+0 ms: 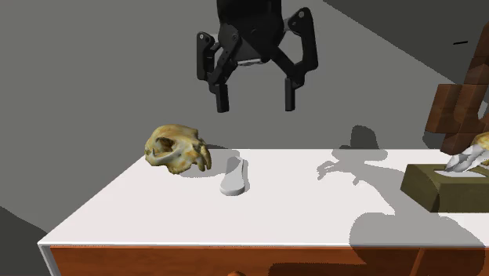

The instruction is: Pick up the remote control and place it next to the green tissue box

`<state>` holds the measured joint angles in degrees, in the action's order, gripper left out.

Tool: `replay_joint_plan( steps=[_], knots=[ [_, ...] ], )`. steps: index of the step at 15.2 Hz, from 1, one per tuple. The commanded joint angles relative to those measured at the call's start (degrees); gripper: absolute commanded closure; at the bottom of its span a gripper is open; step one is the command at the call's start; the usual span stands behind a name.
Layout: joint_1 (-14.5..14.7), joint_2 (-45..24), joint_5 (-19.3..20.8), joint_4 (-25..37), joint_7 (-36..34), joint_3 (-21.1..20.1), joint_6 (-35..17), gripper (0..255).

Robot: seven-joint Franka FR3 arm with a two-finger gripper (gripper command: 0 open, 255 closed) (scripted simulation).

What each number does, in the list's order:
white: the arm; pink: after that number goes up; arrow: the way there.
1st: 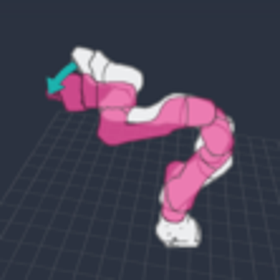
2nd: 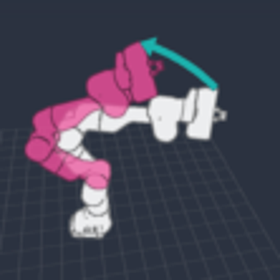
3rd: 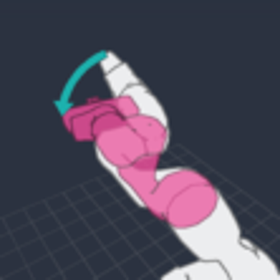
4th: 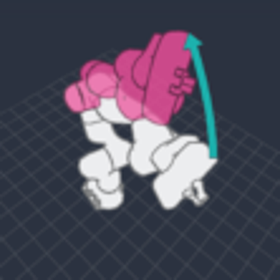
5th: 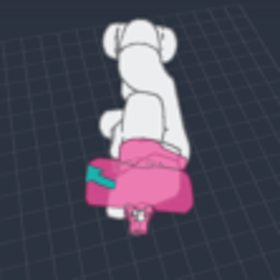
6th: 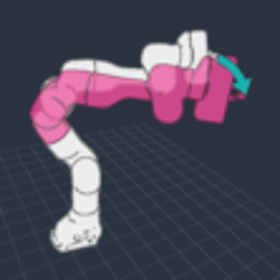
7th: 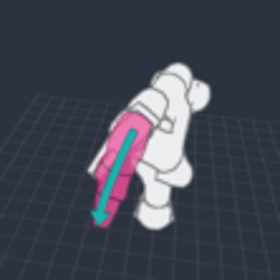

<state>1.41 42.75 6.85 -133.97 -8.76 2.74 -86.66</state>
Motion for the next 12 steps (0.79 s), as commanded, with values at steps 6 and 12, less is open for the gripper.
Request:
replay_joint_plan(
  steps=[6, 12],
  knots=[
    [1.75, -7.71, -0.65, -0.87, 1.81, 0.41, -9.31, 0],
    [3.84, -18.39, -1.71, 0.53, 4.25, 0.58, -19.47, 0]
  ],
)
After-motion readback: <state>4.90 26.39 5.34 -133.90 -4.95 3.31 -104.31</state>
